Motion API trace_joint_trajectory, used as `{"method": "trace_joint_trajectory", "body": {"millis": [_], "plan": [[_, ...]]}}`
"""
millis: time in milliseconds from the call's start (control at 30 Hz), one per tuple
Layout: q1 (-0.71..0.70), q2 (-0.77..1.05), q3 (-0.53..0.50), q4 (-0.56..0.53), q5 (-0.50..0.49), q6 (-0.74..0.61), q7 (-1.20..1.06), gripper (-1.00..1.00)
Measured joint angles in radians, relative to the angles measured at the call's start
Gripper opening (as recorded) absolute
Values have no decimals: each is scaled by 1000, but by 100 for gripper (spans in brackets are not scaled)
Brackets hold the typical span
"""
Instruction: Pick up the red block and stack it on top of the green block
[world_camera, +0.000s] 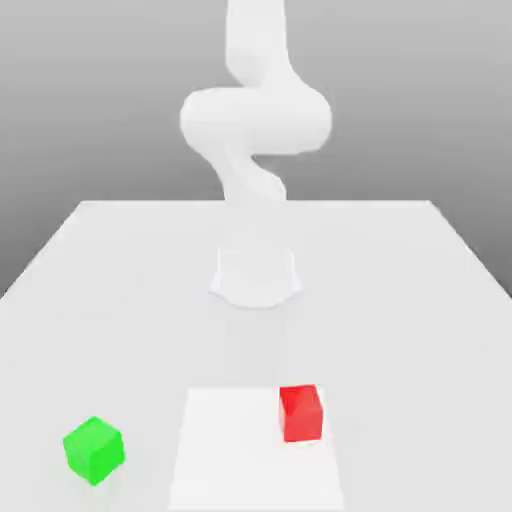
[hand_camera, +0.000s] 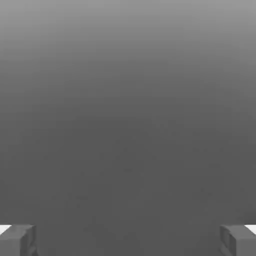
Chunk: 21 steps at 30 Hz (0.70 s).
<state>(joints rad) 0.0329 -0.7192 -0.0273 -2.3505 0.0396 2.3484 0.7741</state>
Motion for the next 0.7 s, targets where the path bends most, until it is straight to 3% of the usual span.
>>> {"method": "trace_joint_trajectory", "body": {"millis": [400, 500, 600, 700], "plan": [[134, 463, -24, -268, 136, 264, -84, 0], [143, 577, -4, -338, 110, 338, -62, 0], [144, 676, 6, -407, 21, 409, 5, 0], [150, 754, -1, -426, -33, 472, 43, 0]]}}
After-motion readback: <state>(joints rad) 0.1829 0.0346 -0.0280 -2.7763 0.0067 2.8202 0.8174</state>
